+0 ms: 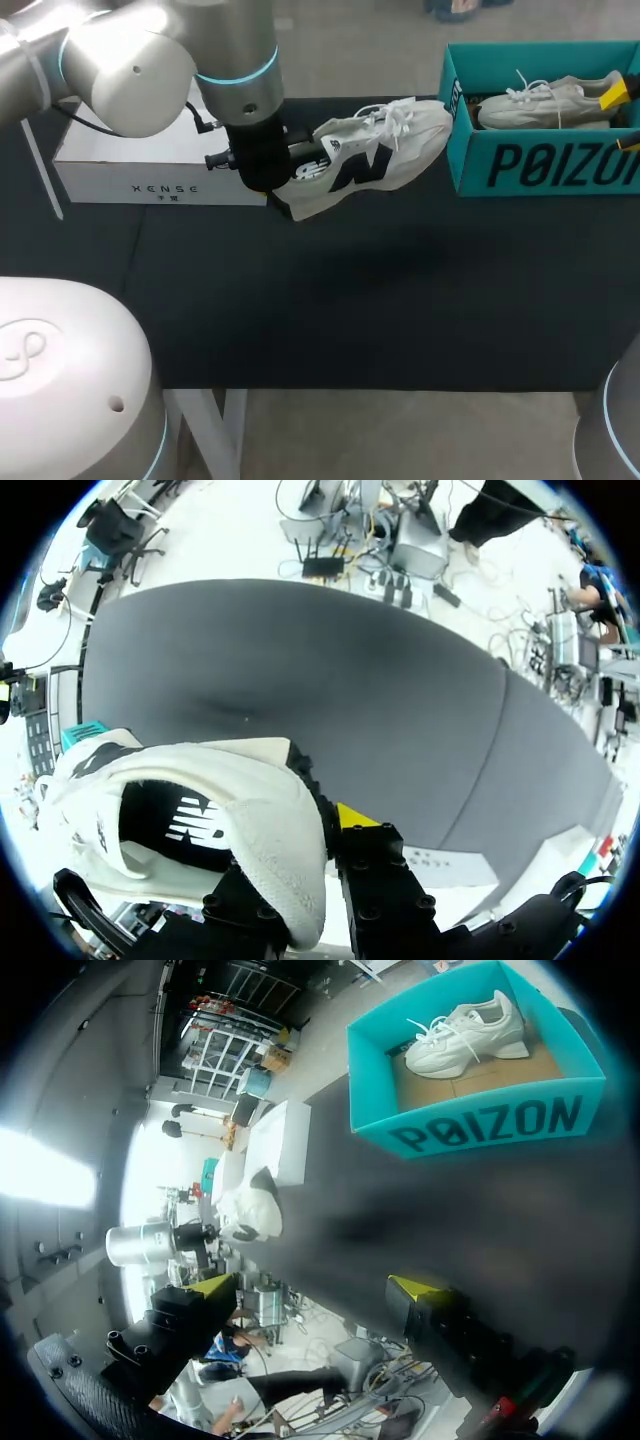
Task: Take the shoe out of the shoebox, open the shoe tongue, remove and reinsert the insole, then place the shoe into the shoebox
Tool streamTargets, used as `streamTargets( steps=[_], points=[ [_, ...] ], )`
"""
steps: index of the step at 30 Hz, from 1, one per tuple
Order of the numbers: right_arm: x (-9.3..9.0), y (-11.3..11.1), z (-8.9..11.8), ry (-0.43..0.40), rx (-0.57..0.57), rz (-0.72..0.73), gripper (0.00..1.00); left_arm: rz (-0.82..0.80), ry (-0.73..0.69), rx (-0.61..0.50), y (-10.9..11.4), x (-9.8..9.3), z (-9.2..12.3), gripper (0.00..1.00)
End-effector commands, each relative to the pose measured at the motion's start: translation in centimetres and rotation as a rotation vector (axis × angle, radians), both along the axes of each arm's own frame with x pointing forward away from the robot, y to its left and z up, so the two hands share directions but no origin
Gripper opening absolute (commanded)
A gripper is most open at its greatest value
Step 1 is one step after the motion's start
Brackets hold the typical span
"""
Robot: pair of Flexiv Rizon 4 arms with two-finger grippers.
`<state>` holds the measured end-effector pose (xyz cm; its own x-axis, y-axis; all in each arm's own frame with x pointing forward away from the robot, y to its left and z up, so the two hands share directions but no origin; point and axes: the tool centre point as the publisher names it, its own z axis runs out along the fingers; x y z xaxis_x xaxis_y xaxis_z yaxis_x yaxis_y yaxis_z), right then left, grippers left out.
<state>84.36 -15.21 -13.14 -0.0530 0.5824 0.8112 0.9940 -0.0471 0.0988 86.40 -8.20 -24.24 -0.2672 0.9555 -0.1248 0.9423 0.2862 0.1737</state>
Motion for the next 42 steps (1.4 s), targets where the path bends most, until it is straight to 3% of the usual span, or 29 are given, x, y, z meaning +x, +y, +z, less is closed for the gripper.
streamTargets(
  steps=[1, 6, 18, 28, 36, 42],
  points=[
    [0.0, 0.0, 0.0, 0.002, -0.003, 0.0, 1.0, -0.002, -0.003, -0.004, 0.1, -0.1, 0.1, 0.0],
    [0.0, 0.0, 0.0, 0.002, -0.003, 0.0, 1.0, -0.002, -0.003, -0.004, 0.1, -0.1, 0.1, 0.0],
    [0.0, 0.0, 0.0, 0.002, -0.003, 0.0, 1.0, -0.048, 0.032, 0.1, 10.4, 3.2, 0.3, 0.0],
    [0.0, 0.0, 0.0, 0.002, -0.003, 0.0, 1.0, -0.158, 0.059, 0.123, 17.3, 7.8, 2.3, 0.0],
    [0.0, 0.0, 0.0, 0.002, -0.003, 0.0, 1.0, -0.149, 0.089, 0.156, 23.8, 12.1, 3.0, 0.0],
    [0.0, 0.0, 0.0, 0.002, -0.003, 0.0, 1.0, -0.15, 0.079, 0.173, 27.3, 14.7, 4.0, 0.0]
  ],
)
